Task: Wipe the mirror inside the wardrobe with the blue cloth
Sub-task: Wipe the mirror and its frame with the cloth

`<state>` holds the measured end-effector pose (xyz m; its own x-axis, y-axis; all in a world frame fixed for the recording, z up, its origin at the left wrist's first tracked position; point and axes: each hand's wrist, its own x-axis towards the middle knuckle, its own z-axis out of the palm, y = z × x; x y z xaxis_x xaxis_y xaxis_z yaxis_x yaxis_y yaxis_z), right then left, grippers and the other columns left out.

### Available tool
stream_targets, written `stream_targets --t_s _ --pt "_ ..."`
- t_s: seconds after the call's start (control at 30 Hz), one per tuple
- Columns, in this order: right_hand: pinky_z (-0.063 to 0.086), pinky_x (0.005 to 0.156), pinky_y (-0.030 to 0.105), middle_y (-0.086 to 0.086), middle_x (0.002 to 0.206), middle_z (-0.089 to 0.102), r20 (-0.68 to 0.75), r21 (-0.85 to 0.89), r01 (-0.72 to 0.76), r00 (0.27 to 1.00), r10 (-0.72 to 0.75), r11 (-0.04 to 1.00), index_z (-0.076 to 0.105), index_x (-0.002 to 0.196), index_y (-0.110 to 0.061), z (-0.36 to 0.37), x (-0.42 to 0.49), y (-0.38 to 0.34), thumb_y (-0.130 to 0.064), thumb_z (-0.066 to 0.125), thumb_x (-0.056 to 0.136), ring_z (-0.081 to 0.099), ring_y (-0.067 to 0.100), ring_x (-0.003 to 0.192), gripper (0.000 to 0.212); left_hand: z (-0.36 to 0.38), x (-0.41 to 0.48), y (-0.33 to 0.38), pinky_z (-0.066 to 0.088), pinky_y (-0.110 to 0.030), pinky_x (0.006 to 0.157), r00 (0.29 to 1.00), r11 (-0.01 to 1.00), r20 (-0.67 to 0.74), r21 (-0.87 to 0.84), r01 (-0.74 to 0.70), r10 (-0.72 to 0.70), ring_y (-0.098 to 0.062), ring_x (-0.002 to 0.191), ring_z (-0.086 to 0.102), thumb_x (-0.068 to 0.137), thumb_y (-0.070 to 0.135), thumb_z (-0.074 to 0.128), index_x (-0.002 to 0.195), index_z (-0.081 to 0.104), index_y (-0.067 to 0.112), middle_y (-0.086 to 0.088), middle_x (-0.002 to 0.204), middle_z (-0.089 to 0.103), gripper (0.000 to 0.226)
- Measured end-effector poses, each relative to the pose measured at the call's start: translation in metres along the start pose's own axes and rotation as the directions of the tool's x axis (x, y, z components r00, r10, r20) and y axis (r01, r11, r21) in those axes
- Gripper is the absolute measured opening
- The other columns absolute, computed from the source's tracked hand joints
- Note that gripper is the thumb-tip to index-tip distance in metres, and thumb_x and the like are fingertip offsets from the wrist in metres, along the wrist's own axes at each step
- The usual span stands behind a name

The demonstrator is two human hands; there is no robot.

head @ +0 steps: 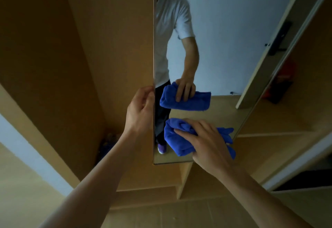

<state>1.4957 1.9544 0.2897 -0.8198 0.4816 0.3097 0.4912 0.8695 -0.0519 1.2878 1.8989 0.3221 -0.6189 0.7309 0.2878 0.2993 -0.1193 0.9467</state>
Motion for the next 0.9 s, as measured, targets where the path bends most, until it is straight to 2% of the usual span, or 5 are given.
stream_targets --t_s 0.23,0.47,0.6,0.77,0.9 --pt "0.047 0.089 0.043 0.002 0.139 0.054 -0.183 -0.096 0.063 0.980 -0.079 0.993 0.058 0.138 -0.026 -0.094 0.032 -0.007 0.000 0.067 0.065 0.054 0.028 0.115 0.078 -0.016 0.033 0.090 0.043 0.001 0.075 0.978 0.979 0.039 0.006 -0.203 0.203 0.023 0.101 0.056 0.106 0.034 0.049 0.140 0.056 0.028 0.028 0.117 0.061 0.035" --pt "0.047 0.086 0.046 0.005 0.139 0.055 -0.393 -0.198 0.126 0.898 -0.196 0.972 0.059 0.138 -0.024 -0.175 0.076 0.006 0.004 0.070 0.069 0.055 0.031 0.113 0.075 -0.019 0.061 0.178 0.051 -0.023 0.093 0.938 0.937 0.012 0.043 -0.347 0.347 -0.004 0.118 0.059 0.105 0.033 0.052 0.141 0.048 0.024 0.011 0.134 0.060 0.038" --pt "0.045 0.089 0.049 0.005 0.140 0.053 -0.466 -0.262 0.167 0.840 -0.276 0.951 0.057 0.139 -0.023 -0.216 0.098 0.021 0.006 0.067 0.070 0.053 0.031 0.116 0.076 -0.018 0.074 0.212 0.053 -0.043 0.100 0.914 0.911 -0.045 0.114 -0.397 0.404 -0.013 0.114 0.060 0.103 0.035 0.055 0.128 0.052 0.030 0.003 0.126 0.057 0.026" --pt "0.044 0.093 0.050 0.007 0.140 0.053 -0.550 -0.367 0.192 0.744 -0.379 0.910 0.055 0.140 -0.023 -0.274 0.125 0.038 0.005 0.064 0.070 0.051 0.032 0.119 0.076 -0.012 0.088 0.251 0.049 -0.028 0.091 0.857 0.864 -0.157 0.211 -0.457 0.491 -0.001 0.104 0.055 0.103 0.036 0.056 0.144 0.045 0.031 0.009 0.118 0.048 0.043" --pt "0.044 0.088 0.046 0.007 0.136 0.055 -0.608 -0.443 0.165 0.667 -0.431 0.881 0.057 0.138 -0.021 -0.318 0.151 0.046 0.004 0.062 0.069 0.052 0.030 0.112 0.073 -0.005 0.096 0.280 0.049 -0.030 0.089 0.829 0.852 -0.225 0.259 -0.456 0.512 0.000 0.100 0.053 0.102 0.039 0.056 0.152 0.036 0.020 0.005 0.119 0.046 0.057"
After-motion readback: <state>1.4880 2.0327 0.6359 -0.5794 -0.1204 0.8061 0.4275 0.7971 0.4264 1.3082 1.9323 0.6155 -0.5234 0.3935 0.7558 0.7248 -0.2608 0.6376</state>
